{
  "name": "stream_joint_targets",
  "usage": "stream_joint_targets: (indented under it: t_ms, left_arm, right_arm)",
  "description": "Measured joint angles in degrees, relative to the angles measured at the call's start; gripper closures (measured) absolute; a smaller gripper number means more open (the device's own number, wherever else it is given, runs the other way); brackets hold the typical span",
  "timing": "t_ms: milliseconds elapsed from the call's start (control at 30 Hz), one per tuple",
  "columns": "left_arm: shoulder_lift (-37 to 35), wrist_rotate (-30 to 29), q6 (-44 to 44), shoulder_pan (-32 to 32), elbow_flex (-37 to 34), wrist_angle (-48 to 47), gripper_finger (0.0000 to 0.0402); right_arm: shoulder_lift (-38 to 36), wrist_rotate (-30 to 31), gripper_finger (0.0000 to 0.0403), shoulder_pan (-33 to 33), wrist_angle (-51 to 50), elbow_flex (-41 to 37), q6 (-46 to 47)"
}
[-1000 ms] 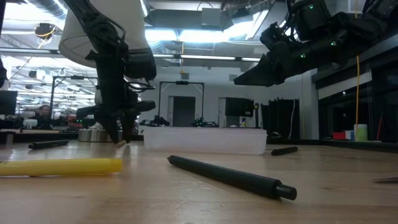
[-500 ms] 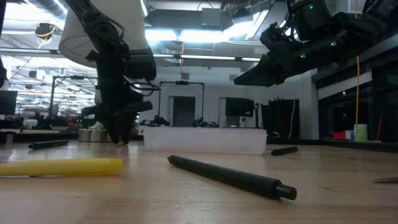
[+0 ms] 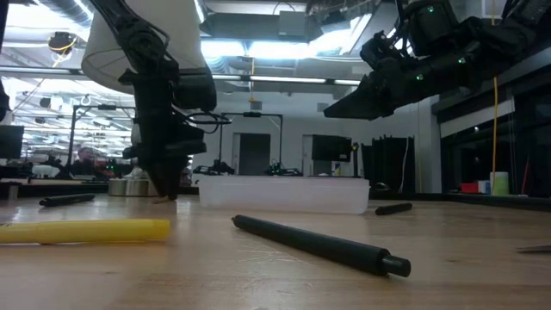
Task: Pick & place school supplies into a supply box
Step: Put the yellow pencil into the transparent supply box
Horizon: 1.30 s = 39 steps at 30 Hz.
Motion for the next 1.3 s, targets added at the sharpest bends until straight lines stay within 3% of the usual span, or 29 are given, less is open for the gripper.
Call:
stream_joint_targets:
  t_ms: [367,933,1300]
  left_arm:
    - [-0.2,1.6,3.9,0.0,-0.1,-0.5,0.0344]
    - [-0.2,2.9,21.0,0.0,-0.1,-0.5,0.0350]
    - [-0.2,1.5,11.0,0.0,-0.2,1.6,0.0350]
  right_arm:
    - [0.0,0.0,0.0375,0.0,-0.2,0.0,0.3]
    - [0.0,0.0,0.0375,0.0,-1.7,0.0,1.3]
    - [0.0,0.0,0.0375,0.0,-1.7,0.0,1.5]
